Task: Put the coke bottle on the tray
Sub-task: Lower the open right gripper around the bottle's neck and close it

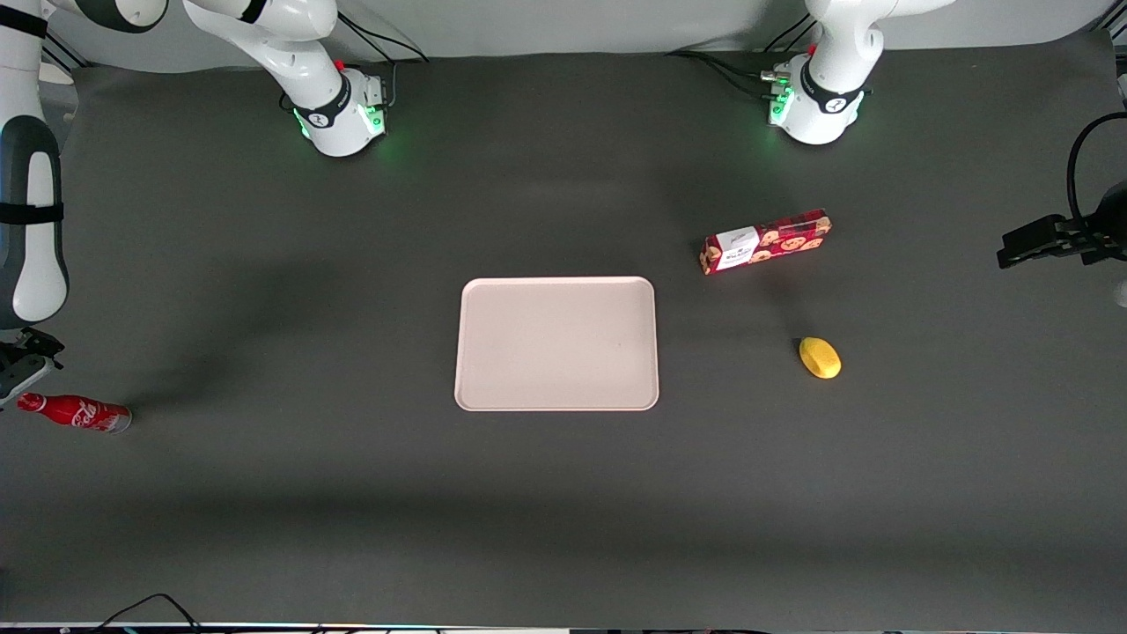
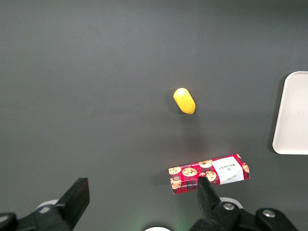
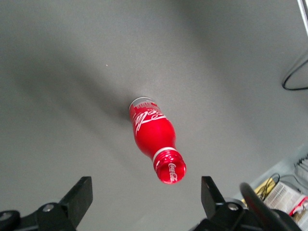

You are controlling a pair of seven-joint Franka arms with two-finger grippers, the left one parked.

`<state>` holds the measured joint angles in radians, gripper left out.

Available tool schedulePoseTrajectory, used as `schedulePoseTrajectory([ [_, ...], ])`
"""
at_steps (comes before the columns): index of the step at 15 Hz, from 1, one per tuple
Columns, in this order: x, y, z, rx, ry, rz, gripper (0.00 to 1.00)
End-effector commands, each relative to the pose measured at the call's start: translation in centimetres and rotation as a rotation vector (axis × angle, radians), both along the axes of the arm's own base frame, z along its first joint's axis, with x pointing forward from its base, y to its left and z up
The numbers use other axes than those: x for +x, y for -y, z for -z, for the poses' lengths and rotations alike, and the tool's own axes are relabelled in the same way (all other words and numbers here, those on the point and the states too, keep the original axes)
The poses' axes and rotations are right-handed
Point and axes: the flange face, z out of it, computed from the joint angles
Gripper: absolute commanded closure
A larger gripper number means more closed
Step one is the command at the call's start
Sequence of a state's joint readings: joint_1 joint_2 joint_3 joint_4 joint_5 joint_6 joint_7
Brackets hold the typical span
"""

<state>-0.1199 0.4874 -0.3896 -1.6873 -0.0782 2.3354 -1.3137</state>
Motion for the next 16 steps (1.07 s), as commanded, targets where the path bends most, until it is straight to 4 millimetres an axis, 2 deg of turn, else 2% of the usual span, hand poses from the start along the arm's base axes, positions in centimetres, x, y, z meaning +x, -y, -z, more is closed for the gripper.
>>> schedulePoseTrajectory([
  [1,-0.2,1.9,1.2,0.023,-0.002,-0.056,0.0],
  [5,0.2,1.8,2.2,0.039,-0.001,-0.103,0.04],
  [11,0.4,1.9,2.8,0.034,0.002,-0.138,0.04],
  [14,0.3,1.9,2.9,0.037,0.001,-0.139,0.13],
  [16,0.5,1.6,3.0,0.038,0.001,-0.143,0.13],
])
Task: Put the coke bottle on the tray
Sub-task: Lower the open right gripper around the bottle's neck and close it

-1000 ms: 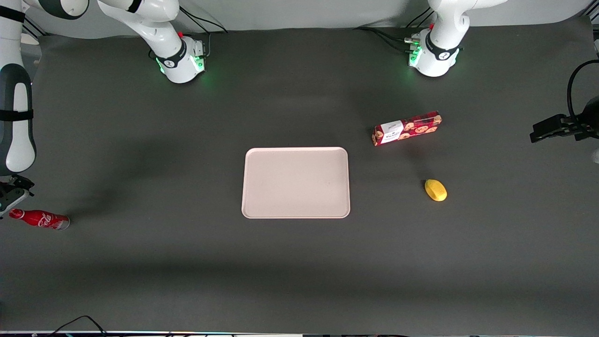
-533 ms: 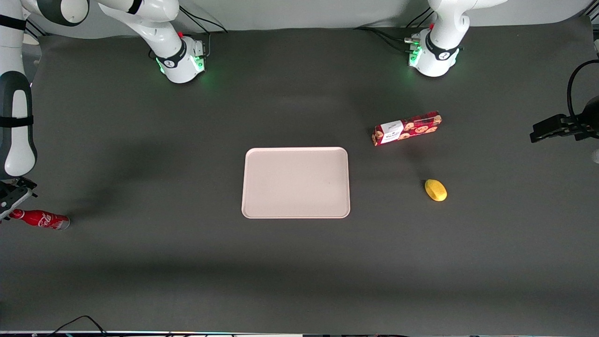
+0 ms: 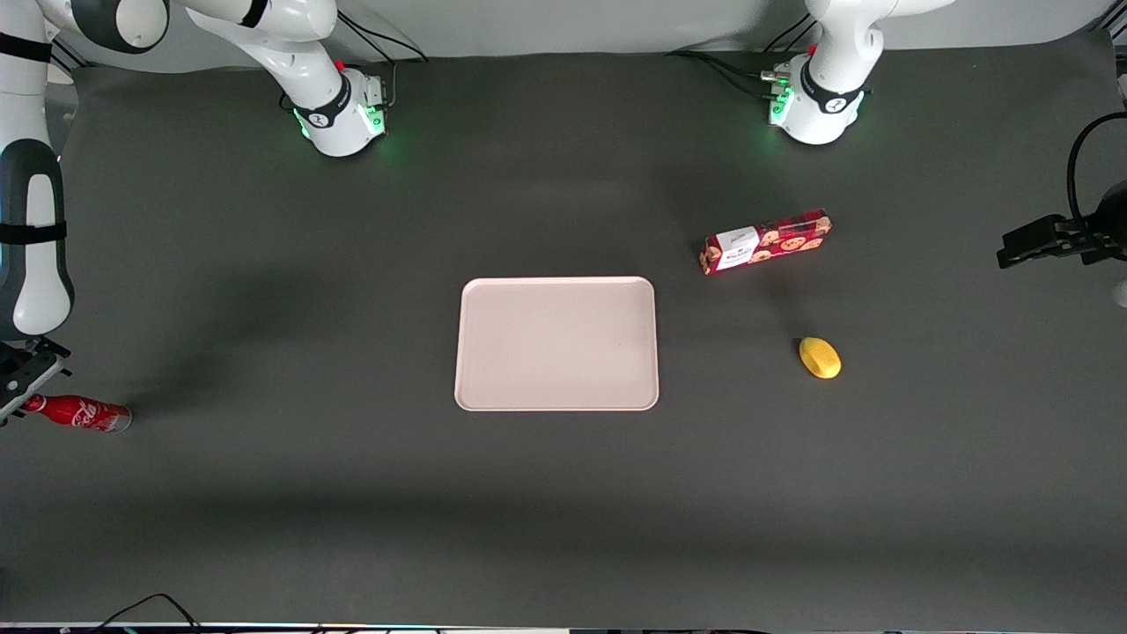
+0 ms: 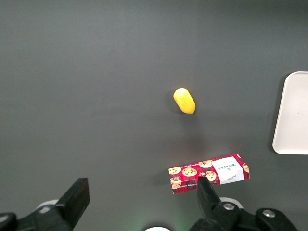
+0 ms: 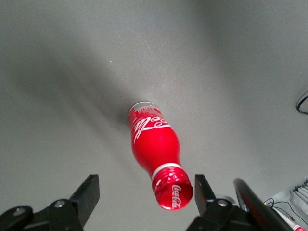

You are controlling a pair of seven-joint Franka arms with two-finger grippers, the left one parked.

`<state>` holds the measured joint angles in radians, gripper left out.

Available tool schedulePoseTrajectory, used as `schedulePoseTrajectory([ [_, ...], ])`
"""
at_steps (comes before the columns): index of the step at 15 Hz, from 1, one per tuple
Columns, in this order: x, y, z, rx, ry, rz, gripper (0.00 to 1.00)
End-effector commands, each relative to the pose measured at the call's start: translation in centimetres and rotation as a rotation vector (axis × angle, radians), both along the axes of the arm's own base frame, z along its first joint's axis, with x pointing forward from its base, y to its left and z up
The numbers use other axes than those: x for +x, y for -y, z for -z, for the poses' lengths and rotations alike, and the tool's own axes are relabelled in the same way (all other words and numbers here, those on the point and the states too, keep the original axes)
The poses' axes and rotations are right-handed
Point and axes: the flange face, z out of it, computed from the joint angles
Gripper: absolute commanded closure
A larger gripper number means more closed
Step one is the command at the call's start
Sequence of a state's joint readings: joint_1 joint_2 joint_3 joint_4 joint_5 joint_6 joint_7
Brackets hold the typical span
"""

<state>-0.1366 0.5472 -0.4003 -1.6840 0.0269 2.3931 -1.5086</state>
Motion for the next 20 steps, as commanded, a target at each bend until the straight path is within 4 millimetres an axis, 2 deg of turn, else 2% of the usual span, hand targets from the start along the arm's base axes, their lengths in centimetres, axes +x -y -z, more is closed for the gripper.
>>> schedulePoseTrajectory([
  [1,0.9,-0.4,-0.2,0.0,0.009,-0.04,0.13],
  [3,1.4,-0.6,-0.6,-0.006,0.017,-0.055,0.11],
  [5,1.6,-0.6,0.0,-0.005,0.009,-0.058,0.12],
  [10,1.9,-0.5,-0.4,-0.012,0.015,-0.064,0.31],
  [12,1.9,-0.4,-0.4,-0.011,0.013,-0.076,0.34],
  [19,1.3,0.7,0.3,0.004,0.004,-0.08,0.35],
  [20,1.3,0.7,0.3,0.006,0.005,-0.083,0.39],
])
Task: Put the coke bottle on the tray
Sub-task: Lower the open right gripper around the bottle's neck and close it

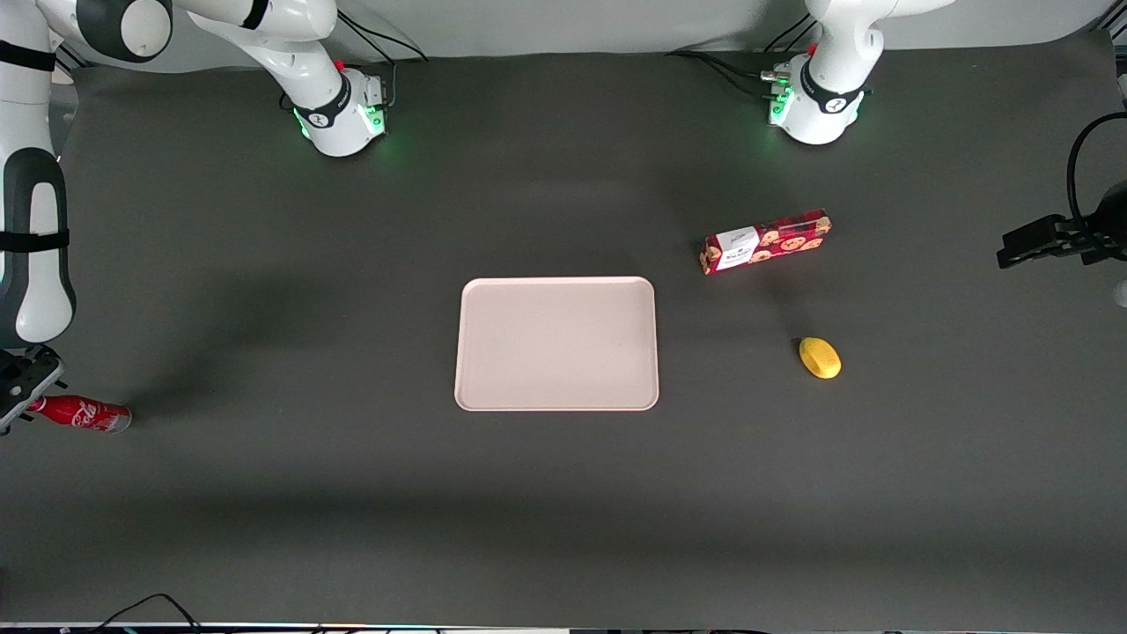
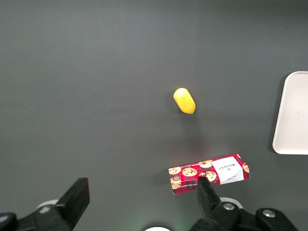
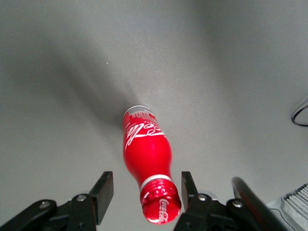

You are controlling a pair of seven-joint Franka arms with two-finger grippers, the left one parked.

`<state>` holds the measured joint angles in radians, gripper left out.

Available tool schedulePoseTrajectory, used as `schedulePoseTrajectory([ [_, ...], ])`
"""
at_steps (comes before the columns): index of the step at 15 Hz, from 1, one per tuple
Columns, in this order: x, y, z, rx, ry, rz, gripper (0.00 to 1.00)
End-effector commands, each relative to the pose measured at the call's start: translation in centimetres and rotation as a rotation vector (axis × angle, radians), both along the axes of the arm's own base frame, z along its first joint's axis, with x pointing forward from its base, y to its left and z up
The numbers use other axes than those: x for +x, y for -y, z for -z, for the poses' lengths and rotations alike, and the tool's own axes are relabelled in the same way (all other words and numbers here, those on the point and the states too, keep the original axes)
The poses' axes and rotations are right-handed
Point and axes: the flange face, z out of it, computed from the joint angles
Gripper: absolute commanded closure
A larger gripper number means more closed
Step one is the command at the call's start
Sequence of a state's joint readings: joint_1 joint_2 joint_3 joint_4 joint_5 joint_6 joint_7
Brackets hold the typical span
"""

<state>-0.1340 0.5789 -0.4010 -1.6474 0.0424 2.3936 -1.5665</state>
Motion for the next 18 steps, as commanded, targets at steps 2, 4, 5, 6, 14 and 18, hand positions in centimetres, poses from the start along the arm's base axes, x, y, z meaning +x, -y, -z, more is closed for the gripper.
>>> schedulePoseTrajectory([
  [2,0.3,0.7,-0.1,0.014,0.01,-0.028,0.51],
  [4,0.2,0.7,0.0,0.015,0.007,-0.027,0.71],
  [5,0.3,0.7,-0.1,0.015,0.007,-0.027,0.81],
  [6,0.3,0.7,-0.1,0.016,0.007,-0.026,0.87],
  [14,-0.2,-1.1,-3.2,0.122,0.003,0.111,0.99],
  [18,-1.5,-4.1,-9.2,0.2,-0.029,0.265,0.99],
])
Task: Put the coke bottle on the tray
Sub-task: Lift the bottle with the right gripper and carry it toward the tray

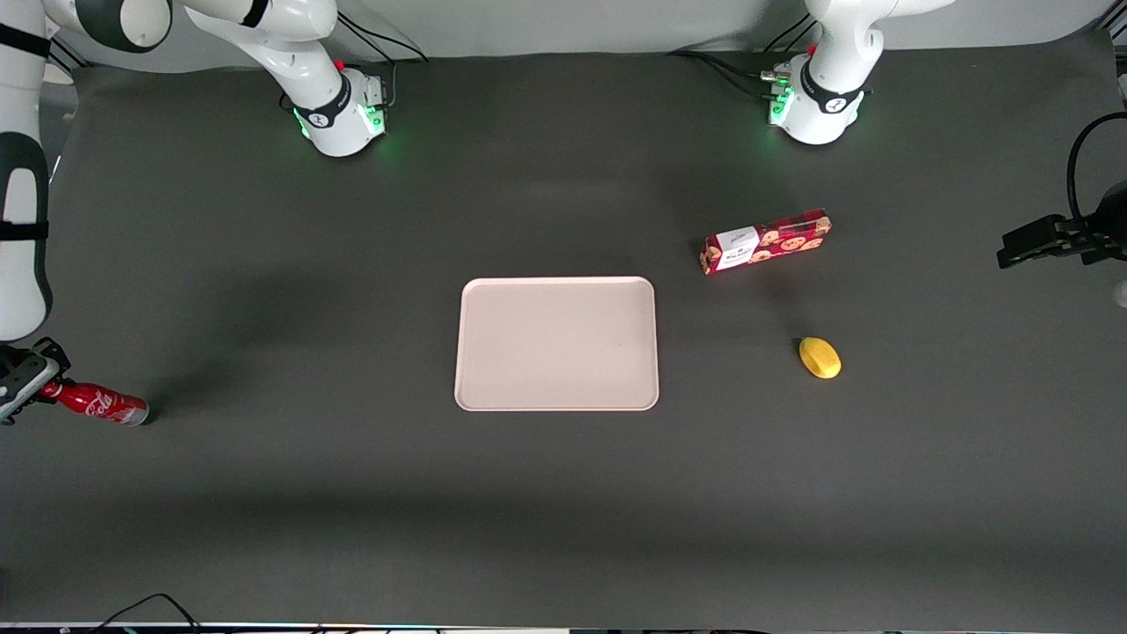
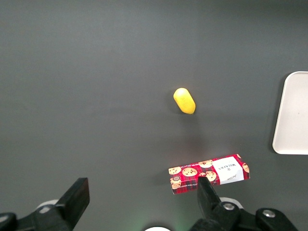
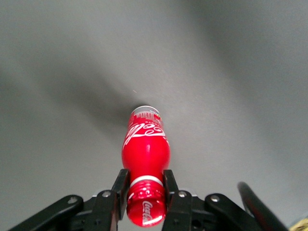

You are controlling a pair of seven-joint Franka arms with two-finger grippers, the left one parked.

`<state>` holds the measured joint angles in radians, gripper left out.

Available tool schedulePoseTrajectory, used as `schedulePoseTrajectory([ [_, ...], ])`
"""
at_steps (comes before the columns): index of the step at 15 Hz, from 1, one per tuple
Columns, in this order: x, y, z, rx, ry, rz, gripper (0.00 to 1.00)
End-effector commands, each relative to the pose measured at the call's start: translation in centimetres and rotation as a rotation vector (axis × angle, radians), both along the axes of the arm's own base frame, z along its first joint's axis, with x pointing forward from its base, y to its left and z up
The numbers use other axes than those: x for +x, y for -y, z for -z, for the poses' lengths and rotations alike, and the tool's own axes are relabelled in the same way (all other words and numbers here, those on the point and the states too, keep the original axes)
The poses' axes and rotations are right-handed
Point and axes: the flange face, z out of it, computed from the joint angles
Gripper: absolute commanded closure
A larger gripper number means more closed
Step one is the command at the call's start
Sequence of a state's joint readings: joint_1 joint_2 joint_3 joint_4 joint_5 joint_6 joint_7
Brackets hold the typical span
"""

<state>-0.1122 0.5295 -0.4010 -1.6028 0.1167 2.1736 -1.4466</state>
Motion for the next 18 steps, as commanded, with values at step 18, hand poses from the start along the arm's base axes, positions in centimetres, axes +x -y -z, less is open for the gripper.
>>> schedulePoseTrajectory([
  [18,-8.5,-46.5,-30.6,0.04,-0.143,0.941,1.0],
])
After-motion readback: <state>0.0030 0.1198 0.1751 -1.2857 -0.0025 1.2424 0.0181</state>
